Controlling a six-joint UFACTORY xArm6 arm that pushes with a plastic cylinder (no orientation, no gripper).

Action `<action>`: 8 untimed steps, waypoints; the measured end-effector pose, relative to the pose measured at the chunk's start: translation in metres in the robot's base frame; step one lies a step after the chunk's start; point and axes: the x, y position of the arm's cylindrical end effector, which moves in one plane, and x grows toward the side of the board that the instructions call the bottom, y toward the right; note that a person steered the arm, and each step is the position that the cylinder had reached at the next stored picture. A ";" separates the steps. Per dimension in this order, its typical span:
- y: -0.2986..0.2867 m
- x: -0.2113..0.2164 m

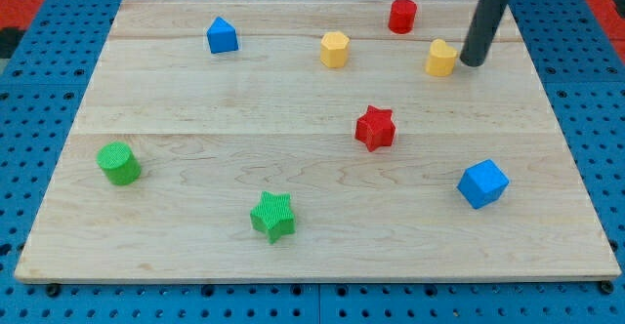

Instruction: Move the yellow heart below the red circle

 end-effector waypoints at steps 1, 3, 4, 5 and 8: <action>-0.010 0.001; -0.072 -0.007; -0.089 0.033; -0.119 0.041; -0.118 0.008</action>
